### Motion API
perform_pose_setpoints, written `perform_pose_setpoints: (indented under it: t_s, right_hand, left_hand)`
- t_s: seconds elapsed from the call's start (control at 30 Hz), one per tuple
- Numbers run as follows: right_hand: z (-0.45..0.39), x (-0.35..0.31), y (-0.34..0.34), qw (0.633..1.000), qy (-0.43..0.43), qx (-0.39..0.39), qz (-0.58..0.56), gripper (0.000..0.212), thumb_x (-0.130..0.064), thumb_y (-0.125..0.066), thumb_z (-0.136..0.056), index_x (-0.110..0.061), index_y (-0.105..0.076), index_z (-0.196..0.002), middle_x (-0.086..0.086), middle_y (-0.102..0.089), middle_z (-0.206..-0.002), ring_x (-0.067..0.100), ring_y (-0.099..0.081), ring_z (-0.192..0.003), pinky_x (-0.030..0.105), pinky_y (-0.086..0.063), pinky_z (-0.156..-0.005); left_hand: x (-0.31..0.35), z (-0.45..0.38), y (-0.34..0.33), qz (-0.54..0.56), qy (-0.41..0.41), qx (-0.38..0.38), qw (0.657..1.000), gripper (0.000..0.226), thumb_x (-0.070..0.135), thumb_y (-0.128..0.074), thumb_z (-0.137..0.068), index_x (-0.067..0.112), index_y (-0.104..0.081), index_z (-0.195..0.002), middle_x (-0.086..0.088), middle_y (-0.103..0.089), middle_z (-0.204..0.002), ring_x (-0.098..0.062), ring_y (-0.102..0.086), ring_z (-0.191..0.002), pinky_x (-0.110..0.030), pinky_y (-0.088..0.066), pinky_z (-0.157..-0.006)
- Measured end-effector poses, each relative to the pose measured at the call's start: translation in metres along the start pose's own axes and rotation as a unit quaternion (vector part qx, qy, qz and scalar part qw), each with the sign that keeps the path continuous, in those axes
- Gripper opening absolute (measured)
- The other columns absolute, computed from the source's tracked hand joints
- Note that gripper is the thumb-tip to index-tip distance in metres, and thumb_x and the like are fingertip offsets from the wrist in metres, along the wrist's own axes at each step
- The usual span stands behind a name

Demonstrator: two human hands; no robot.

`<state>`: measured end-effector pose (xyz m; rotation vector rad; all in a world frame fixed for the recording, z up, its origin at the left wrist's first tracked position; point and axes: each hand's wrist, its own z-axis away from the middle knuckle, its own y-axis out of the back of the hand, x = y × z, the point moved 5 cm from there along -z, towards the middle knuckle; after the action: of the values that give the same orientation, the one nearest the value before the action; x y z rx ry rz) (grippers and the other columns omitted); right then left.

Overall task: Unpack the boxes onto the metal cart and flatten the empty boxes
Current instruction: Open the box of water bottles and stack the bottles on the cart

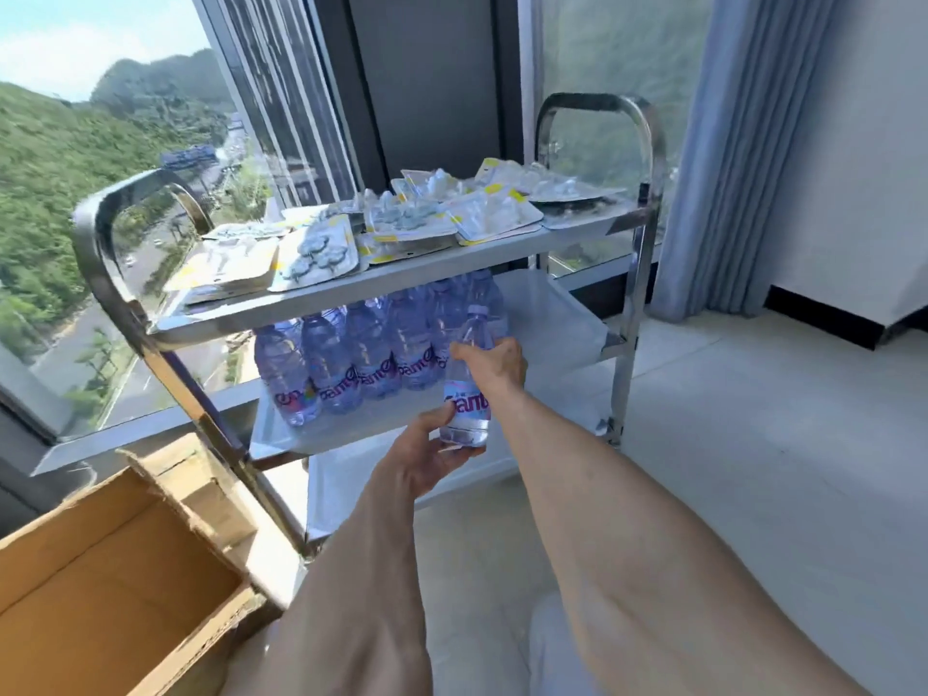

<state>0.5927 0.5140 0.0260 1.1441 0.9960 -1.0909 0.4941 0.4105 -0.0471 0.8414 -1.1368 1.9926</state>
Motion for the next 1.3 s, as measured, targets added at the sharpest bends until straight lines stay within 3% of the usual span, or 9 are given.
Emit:
perform_pose_setpoints:
  t_s: [0.2,0.37,0.5,0.57,0.67,0.77,0.87,1.13,1.3]
  right_hand:
    - [-0.022,0.012,0.046,0.998,0.03,0.055,-0.01,0.052,-0.042,-0.077,-0.073,-0.02,-0.051,-0.112,0.008,-0.062,-0.109,0.024,-0.059,-0.09,0.035,-0.053,-0.078]
    - [-0.048,0.009,0.063,0.997,0.053,0.052,0.006,0.061,-0.041,-0.079,-0.071,-0.02,-0.052,-0.121,0.006,-0.061,-0.112,0.028,-0.061,-0.103,0.036,-0.052,-0.083]
    - [-0.081,0.014,0.079,0.996,0.067,0.053,0.006,0.059,-0.028,-0.077,-0.074,-0.026,-0.05,-0.127,0.008,-0.061,-0.121,0.03,-0.06,-0.107,0.038,-0.052,-0.089]
    - [-0.097,0.017,0.085,0.993,0.091,0.08,0.002,0.057,-0.021,-0.075,-0.077,-0.024,-0.048,-0.128,0.008,-0.062,-0.119,0.03,-0.061,-0.105,0.039,-0.052,-0.089]
    - [-0.121,0.015,0.079,0.987,0.137,0.077,0.027,0.048,-0.019,-0.069,-0.083,-0.021,-0.046,-0.124,0.011,-0.062,-0.113,0.033,-0.06,-0.101,0.04,-0.052,-0.085]
    - [-0.145,0.002,0.068,0.981,0.173,0.067,0.053,0.041,-0.018,-0.063,-0.085,-0.018,-0.045,-0.123,0.015,-0.062,-0.111,0.036,-0.058,-0.1,0.039,-0.047,-0.08]
    - [-0.161,-0.015,0.058,0.976,0.207,0.057,0.034,0.052,-0.011,-0.063,-0.084,-0.014,-0.042,-0.132,0.016,-0.058,-0.119,0.036,-0.055,-0.109,0.037,-0.044,-0.086]
    - [-0.181,-0.002,0.047,0.973,0.228,0.045,-0.007,0.059,-0.003,-0.061,-0.083,-0.014,-0.04,-0.137,0.012,-0.057,-0.125,0.033,-0.054,-0.116,0.042,-0.047,-0.094]
    - [-0.177,0.015,0.042,0.969,0.244,0.041,0.023,0.075,-0.008,-0.066,-0.078,-0.016,-0.032,-0.145,0.013,-0.049,-0.132,0.03,-0.046,-0.123,0.043,-0.044,-0.099]
  left_hand:
    - [-0.008,-0.03,-0.036,0.004,-0.044,0.037,0.998,0.05,0.035,-0.062,-0.092,-0.003,-0.058,-0.123,-0.028,-0.061,-0.118,-0.039,-0.059,-0.108,-0.045,-0.059,-0.08]
    - [-0.019,-0.054,-0.072,0.005,-0.062,0.047,0.997,0.012,0.02,-0.061,-0.095,0.01,-0.064,-0.1,-0.011,-0.056,-0.078,-0.023,-0.058,-0.082,-0.041,-0.059,-0.073]
    - [-0.016,-0.082,-0.086,-0.15,-0.026,0.123,0.981,0.016,0.021,-0.061,-0.092,0.012,-0.063,-0.105,-0.011,-0.064,-0.093,-0.023,-0.067,-0.074,-0.027,-0.051,-0.061]
    - [-0.001,-0.099,-0.084,-0.238,-0.054,0.195,0.95,0.011,0.018,-0.06,-0.088,0.009,-0.063,-0.095,-0.01,-0.063,-0.092,-0.027,-0.068,-0.076,-0.027,-0.046,-0.058]
    - [0.023,-0.117,-0.083,-0.441,-0.104,0.282,0.845,0.014,0.011,-0.054,-0.085,0.001,-0.064,-0.088,-0.02,-0.066,-0.097,-0.039,-0.065,-0.096,-0.036,-0.052,-0.082]
    - [0.038,-0.125,-0.098,-0.598,-0.141,0.314,0.723,0.018,0.013,-0.052,-0.083,0.006,-0.065,-0.093,-0.019,-0.068,-0.101,-0.039,-0.063,-0.098,-0.035,-0.044,-0.076]
    - [0.041,-0.129,-0.097,-0.654,-0.134,0.344,0.661,0.017,0.013,-0.054,-0.082,0.009,-0.064,-0.095,-0.015,-0.067,-0.102,-0.038,-0.063,-0.097,-0.035,-0.045,-0.075]
    - [0.041,-0.141,-0.093,-0.737,-0.136,0.368,0.551,0.015,0.017,-0.056,-0.084,0.011,-0.068,-0.089,-0.011,-0.069,-0.093,-0.033,-0.065,-0.085,-0.031,-0.038,-0.062]
    - [0.036,-0.137,-0.093,-0.732,-0.148,0.372,0.551,0.015,0.023,-0.058,-0.084,0.012,-0.067,-0.086,-0.012,-0.07,-0.09,-0.033,-0.065,-0.083,-0.031,-0.039,-0.063]
